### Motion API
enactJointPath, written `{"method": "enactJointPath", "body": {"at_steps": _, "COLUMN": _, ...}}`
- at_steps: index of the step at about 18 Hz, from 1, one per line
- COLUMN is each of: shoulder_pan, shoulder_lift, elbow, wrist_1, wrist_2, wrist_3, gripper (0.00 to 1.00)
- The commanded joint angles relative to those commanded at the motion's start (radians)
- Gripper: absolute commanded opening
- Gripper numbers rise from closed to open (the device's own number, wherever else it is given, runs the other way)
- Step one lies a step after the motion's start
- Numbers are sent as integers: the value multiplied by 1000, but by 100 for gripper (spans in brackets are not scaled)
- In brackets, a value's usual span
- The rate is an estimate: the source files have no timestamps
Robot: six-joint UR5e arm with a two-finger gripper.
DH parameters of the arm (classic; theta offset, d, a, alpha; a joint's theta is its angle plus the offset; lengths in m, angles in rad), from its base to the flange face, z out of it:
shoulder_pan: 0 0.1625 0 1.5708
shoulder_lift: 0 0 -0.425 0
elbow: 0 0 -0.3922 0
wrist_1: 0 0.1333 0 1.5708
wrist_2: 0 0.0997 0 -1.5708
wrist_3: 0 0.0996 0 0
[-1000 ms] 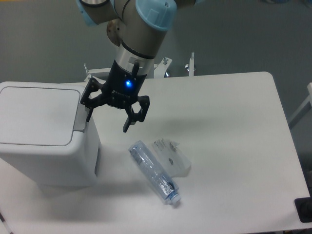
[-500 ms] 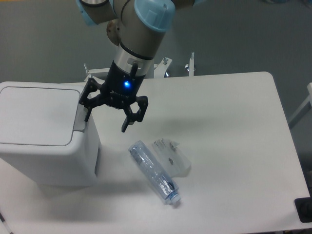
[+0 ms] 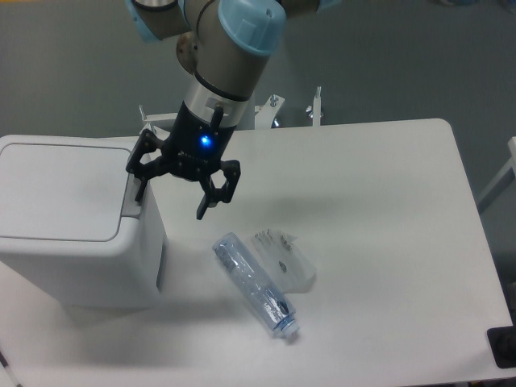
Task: Open the trash can
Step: 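Lower the gripper finger onto the lid's rear edge by the hinge, then press the lid edge so the lid flips open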
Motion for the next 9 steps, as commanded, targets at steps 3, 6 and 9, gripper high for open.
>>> {"method": "enactJointPath", "body": {"at_steps": 3, "shoulder_pan": 0, "shoulder_lift": -3, "elbow": 0, "wrist_1": 0, "wrist_2": 2, "wrist_3": 0, "gripper": 100}}
{"method": "enactJointPath", "body": {"at_steps": 6, "shoulder_pan": -5, "shoulder_lift": -3, "elbow": 0, "wrist_1": -2, "wrist_2": 2, "wrist_3": 0, "gripper": 100}}
{"method": "enactJointPath", "body": {"at_steps": 9, "shoulder_pan": -6, "shoulder_lift": -5, "elbow": 0, "wrist_1": -2, "wrist_2": 2, "wrist_3": 0, "gripper": 100}}
